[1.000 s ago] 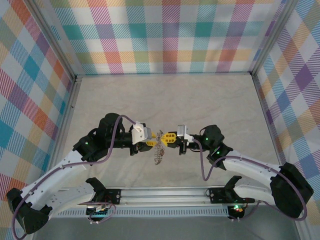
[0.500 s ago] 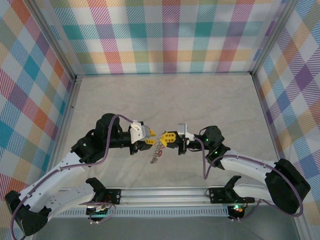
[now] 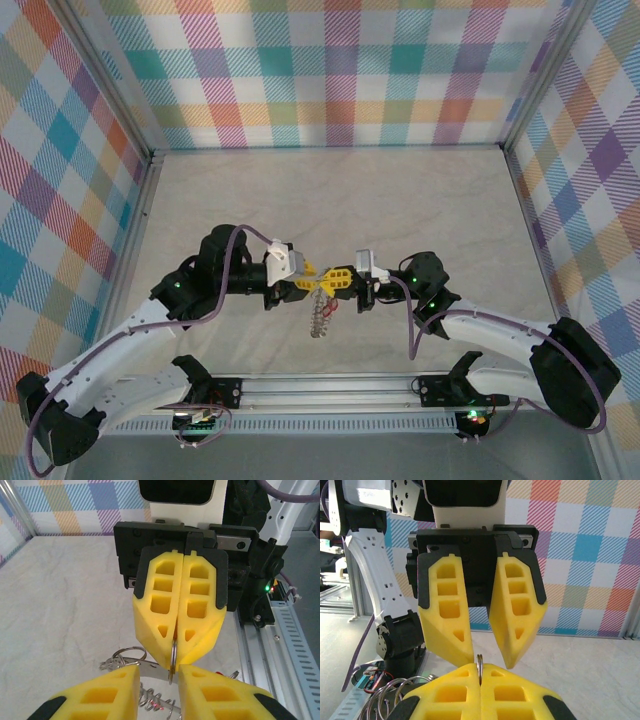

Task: Put the keys on the keyring

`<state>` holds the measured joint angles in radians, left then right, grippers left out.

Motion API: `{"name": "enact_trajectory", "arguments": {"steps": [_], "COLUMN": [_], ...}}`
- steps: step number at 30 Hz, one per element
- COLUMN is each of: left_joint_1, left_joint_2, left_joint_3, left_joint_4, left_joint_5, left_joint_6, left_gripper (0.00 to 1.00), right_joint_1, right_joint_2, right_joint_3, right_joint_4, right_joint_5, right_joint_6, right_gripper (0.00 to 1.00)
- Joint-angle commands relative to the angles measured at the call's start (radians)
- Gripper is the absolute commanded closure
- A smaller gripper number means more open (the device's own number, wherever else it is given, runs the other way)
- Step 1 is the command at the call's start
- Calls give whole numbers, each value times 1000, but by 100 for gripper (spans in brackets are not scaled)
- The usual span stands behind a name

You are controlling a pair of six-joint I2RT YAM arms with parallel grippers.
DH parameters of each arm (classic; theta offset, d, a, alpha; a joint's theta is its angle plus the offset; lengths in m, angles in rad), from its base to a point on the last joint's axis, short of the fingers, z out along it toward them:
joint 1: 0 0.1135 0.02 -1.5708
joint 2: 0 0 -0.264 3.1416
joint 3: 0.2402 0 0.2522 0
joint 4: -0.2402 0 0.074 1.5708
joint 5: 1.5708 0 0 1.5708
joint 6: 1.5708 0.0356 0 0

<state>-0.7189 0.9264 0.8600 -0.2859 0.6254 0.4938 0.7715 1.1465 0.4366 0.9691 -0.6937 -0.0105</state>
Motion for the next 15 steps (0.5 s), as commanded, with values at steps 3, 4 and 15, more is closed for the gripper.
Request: {"name": "enact_trajectory", "arguments": {"steps": [3, 4, 15], "left_joint_1": [-5, -6, -6], "left_joint_2": [13, 17, 30], "left_joint_3": [12, 14, 2], "left_joint_4": [-27, -35, -1], "left_joint_5": [53, 44, 44], "left_joint_6": [-4, -4, -27], "left_gripper": [74, 75, 82], "right_joint_1": [-5, -5, 32], "right_joint_2": [-18, -18, -29], "right_joint_3": [46, 46, 79], "right_joint_4": [36, 35, -81], "right_joint_5": [-21, -22, -39], "right_joint_6": [0, 0, -66], "right_gripper": [100, 100, 100]}}
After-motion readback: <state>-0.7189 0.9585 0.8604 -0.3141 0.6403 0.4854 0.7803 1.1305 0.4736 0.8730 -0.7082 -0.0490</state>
